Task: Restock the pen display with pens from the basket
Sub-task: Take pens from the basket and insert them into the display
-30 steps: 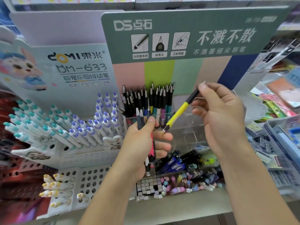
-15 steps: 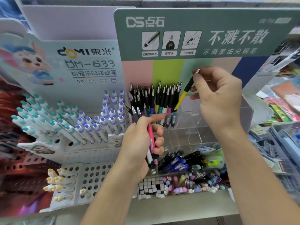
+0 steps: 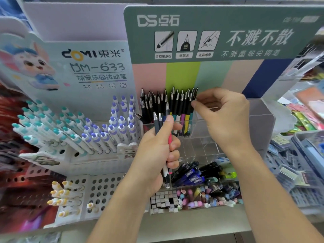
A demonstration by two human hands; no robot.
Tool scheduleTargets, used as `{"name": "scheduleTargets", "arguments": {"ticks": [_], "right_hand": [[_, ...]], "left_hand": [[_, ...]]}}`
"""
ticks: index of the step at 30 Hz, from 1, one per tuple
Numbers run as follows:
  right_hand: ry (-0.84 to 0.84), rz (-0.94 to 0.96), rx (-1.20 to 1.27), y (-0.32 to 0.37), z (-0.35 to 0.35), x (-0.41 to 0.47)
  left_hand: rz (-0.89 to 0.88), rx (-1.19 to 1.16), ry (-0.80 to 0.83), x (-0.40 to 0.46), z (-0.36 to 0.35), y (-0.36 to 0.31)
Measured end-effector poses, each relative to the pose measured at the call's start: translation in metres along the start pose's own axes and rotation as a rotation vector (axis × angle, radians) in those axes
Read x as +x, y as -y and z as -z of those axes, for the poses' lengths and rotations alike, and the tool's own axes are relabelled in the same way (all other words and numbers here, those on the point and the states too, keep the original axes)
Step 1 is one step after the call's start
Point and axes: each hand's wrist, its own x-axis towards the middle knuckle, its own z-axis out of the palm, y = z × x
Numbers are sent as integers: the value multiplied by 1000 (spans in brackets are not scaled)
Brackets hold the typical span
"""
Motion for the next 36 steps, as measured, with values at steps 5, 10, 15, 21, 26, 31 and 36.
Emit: {"name": "scheduleTargets", "arguments": {"ticks": [5,10,15,21,26,31,36], "right_hand": [[219,-289,255,21,10,-21],[232,-530,540,11,1,-35],[313,-541,588,2,6,-38],[-66,-355,909,8,31,-11],[-116,-113,469,0,23,11],[-70,0,237,-5,9,12],[4,71,120,-3,-2,6]], "left_hand": [[19,-22,50,1,-7,-2],[8,90,113,3,-12,-2],[-20,208,159,4,-11,1],[-59,151,13,6,1,-3],[-24,-9,-43,5,6,-5],[14,-136,6,-1,5,-4],[-7,-125,-17,-3,2,-5]]}}
